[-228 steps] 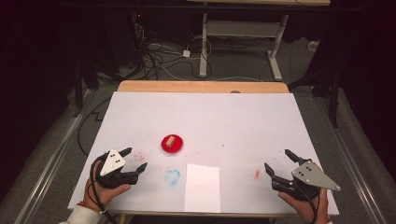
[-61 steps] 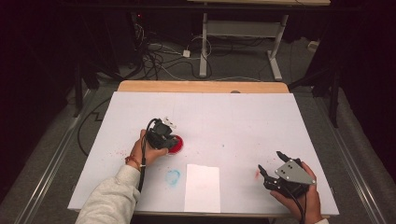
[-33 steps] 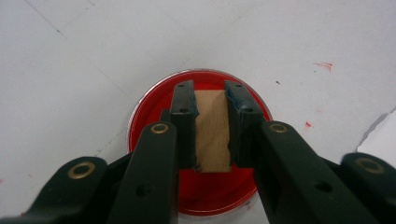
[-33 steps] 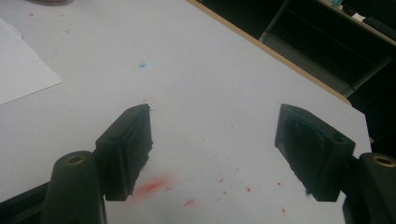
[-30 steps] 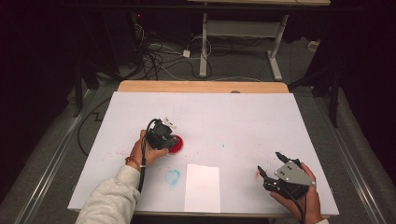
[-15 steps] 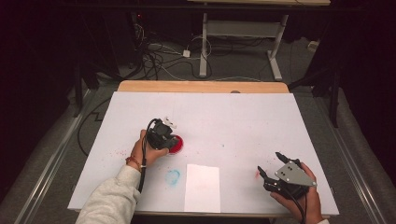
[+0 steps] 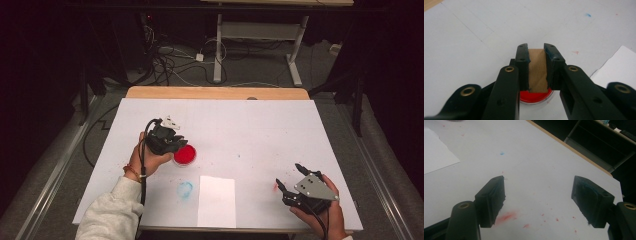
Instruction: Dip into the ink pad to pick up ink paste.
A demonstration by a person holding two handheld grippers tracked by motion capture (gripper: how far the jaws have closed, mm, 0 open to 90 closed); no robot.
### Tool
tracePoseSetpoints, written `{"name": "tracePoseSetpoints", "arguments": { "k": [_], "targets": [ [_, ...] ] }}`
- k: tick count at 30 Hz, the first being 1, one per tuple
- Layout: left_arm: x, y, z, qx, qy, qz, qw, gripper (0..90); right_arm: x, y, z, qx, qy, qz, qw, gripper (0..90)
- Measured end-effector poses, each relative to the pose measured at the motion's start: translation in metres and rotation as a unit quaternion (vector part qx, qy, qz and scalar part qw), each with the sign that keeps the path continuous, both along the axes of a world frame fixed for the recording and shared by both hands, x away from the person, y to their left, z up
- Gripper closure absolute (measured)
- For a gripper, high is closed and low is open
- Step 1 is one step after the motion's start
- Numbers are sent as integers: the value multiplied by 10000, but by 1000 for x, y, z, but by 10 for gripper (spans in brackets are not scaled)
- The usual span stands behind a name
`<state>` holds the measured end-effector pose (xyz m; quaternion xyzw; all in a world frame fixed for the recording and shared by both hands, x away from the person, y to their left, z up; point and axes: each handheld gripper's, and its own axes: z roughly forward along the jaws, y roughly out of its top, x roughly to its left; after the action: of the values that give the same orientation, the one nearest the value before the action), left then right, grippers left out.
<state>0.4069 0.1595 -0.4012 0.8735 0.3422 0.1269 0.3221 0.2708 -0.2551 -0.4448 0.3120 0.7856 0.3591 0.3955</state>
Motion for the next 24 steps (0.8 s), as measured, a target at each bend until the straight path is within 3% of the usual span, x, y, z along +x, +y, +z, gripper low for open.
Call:
{"name": "tracePoseSetpoints", "arguments": {
  "k": [8,24],
  "targets": [
    [0,1,1,-69,22,-81,9999,734,1,1,-1,-22,45,16,10000,276],
    [18,-19,-44,479,512,-118,9975,733,1,2,-3,-92,99,16,9999,276]
  ]
}}
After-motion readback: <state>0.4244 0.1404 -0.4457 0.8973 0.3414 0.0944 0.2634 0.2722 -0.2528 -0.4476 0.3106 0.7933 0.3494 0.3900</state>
